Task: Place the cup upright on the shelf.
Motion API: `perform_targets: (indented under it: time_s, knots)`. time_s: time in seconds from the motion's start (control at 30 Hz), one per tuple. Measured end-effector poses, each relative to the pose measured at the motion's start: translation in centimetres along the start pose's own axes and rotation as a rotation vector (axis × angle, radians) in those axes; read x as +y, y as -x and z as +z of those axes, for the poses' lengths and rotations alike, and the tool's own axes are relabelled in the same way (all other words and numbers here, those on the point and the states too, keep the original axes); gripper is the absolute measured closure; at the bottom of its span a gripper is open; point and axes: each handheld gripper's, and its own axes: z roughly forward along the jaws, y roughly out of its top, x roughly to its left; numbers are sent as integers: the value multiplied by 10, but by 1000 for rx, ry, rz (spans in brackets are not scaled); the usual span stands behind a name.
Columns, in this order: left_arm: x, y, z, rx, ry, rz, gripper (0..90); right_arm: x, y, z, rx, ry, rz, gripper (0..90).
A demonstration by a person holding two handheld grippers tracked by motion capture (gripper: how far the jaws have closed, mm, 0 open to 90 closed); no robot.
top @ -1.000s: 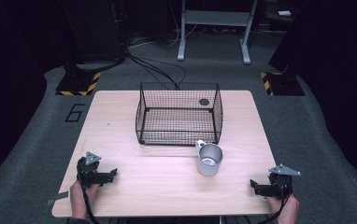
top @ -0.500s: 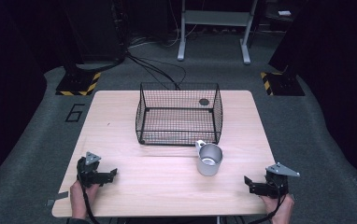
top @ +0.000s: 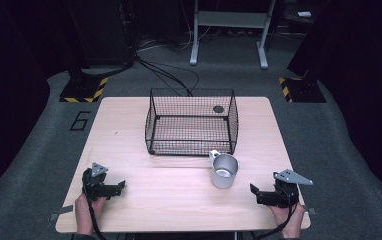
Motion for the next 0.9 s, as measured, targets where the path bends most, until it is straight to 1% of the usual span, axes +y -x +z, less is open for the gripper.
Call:
perform_targets:
  time_s: [0.07, 0.1, 0.13, 0.17, 0.2, 0.27, 0.3, 0.37, 0.43, 0.5, 0.67, 0.7, 0.87, 0.9]
  knots:
    - [0, 0, 0, 0, 0, 0, 7, 3, -3, 1, 5, 1, -3, 0]
    - [0, 0, 0, 0, 0, 0, 7, 5, -5, 2, 14, 5, -5, 0]
    - [0, 0, 0, 0, 0, 0, 7, 11, -11, 4, 30, 18, -25, 0]
    - [0, 0, 0, 0, 0, 1, 7, 13, -14, 5, 38, 23, -26, 0]
    - [0, 0, 0, -1, 0, 0, 7, 16, -16, 6, 36, 19, -39, 0]
    - [0, 0, 0, -1, -1, 1, 7, 21, -23, 10, 62, 32, -50, 0]
    - [0, 0, 0, 0, 0, 1, 7, 25, -27, 12, 68, 30, -58, 0]
    - [0, 0, 0, 0, 0, 0, 7, 26, -29, 14, 74, 34, -65, 0]
    - [0, 0, 0, 0, 0, 0, 7, 33, -37, 21, 92, 36, -81, 0]
    - [0, 0, 0, 0, 0, 1, 7, 37, -42, 25, 102, 34, -90, 0]
    - [0, 0, 0, 0, 0, 0, 7, 44, -51, 33, 113, 24, -110, 0]
    - [0, 0, 0, 0, 0, 1, 7, 45, -52, 34, 115, 17, -118, 0]
    - [0, 0, 0, 0, 0, 0, 7, 50, -58, 42, 118, 0, -128, 0]
    - [0, 0, 0, 0, 0, 0, 7, 51, -58, 43, 122, 1, -138, 0]
